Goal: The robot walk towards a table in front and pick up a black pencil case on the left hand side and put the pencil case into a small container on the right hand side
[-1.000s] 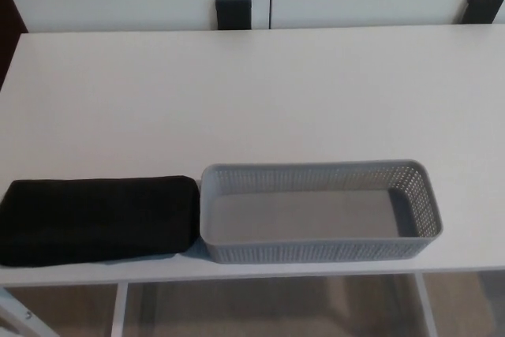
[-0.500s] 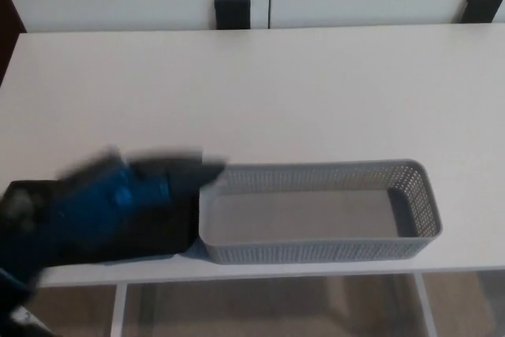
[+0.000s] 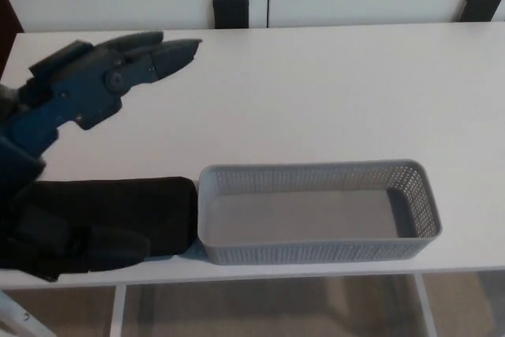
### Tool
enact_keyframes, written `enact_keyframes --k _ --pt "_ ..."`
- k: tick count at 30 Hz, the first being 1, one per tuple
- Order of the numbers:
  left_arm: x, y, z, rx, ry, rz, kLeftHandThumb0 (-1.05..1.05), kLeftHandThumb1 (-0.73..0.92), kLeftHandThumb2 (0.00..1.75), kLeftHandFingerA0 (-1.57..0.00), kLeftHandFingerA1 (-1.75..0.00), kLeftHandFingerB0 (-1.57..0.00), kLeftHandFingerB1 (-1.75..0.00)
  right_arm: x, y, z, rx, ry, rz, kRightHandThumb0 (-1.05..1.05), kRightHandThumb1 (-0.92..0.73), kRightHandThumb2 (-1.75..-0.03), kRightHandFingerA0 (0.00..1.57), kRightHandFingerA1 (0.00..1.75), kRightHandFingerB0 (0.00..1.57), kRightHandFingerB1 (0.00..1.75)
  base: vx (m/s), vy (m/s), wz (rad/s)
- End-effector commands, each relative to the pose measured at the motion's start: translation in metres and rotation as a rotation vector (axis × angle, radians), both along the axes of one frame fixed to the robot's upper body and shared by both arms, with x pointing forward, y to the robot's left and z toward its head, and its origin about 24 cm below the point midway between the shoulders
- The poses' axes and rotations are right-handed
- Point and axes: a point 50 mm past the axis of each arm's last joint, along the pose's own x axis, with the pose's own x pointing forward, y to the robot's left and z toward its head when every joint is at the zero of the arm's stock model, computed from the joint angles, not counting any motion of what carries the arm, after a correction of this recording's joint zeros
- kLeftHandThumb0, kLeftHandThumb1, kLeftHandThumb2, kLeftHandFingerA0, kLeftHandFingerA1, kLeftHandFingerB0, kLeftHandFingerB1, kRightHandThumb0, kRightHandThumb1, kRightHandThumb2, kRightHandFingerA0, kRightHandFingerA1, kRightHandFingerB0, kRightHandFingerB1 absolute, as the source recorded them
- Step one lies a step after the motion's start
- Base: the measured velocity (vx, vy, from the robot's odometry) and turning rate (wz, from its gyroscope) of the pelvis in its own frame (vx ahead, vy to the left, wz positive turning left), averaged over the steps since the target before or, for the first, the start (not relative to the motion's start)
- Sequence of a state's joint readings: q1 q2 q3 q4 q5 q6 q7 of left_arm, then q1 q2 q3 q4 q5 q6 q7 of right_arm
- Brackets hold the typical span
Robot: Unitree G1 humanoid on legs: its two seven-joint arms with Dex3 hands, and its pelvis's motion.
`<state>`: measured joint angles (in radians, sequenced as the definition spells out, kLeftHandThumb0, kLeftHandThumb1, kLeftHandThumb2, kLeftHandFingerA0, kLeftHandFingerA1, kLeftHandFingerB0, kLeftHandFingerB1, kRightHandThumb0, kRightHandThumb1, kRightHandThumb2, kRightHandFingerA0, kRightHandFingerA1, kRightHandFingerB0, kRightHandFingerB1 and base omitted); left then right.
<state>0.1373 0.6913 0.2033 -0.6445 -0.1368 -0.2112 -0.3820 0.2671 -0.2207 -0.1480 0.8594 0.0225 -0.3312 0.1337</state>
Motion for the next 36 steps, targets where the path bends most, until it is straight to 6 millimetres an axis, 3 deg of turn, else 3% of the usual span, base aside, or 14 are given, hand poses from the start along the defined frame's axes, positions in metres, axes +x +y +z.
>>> enact_keyframes --k 1,5,12,14,16,20,36 --pt "0.03 0.024 -0.063 0.509 0.186 0.242 -0.7 0.43 0.81 0.0 -0.05 -0.06 -0.11 -0.006 -0.008 0.004 -0.037 0.009 0.021 -0.27 -0.67 -0.59 0.63 0.5 0.48 0.41 0.0 0.0 0.0" --pt "0.033 0.037 -0.083 0.659 0.333 0.287 -0.63 0.39 0.78 0.0 -0.02 0.0 -0.07 -0.005 -0.008 0.006 -0.046 0.002 0.03 -0.27 -0.66 -0.59 0.63 0.5 0.47 0.41 0.0 0.0 0.0" --pt "0.039 0.049 -0.096 0.71 0.419 0.342 -0.62 0.4 0.78 0.0 -0.02 0.0 -0.06 -0.001 -0.009 0.006 -0.053 -0.002 0.03 -0.27 -0.67 -0.59 0.64 0.5 0.48 0.4 0.0 0.0 0.0" --pt "0.04 0.053 -0.101 0.717 0.434 0.355 -0.56 0.36 0.77 0.0 -0.1 0.0 -0.11 -0.004 -0.01 0.006 -0.054 0.001 0.023 -0.27 -0.66 -0.59 0.64 0.5 0.48 0.41 0.0 0.0 0.0" --pt "0.042 0.057 -0.103 0.738 0.464 0.375 -0.64 0.41 0.78 0.0 0.0 0.0 -0.01 -0.004 -0.011 0.006 -0.048 -0.001 0.016 -0.27 -0.66 -0.59 0.63 0.5 0.48 0.41 0.0 0.0 0.0" --pt "0.046 0.064 -0.108 0.759 0.493 0.407 -0.64 0.41 0.78 0.0 0.0 0.0 -0.01 -0.002 -0.01 0.005 -0.055 0.007 0.026 -0.27 -0.67 -0.59 0.61 0.48 0.47 0.4 0.0 0.0 0.0" --pt "0.054 0.066 -0.113 0.719 0.415 0.473 -0.64 0.39 0.77 0.0 -0.03 0.0 -0.06 -0.008 -0.009 0.003 -0.062 0.021 0.035 -0.27 -0.66 -0.59 0.65 0.5 0.48 0.41 0.0 0.0 0.0"
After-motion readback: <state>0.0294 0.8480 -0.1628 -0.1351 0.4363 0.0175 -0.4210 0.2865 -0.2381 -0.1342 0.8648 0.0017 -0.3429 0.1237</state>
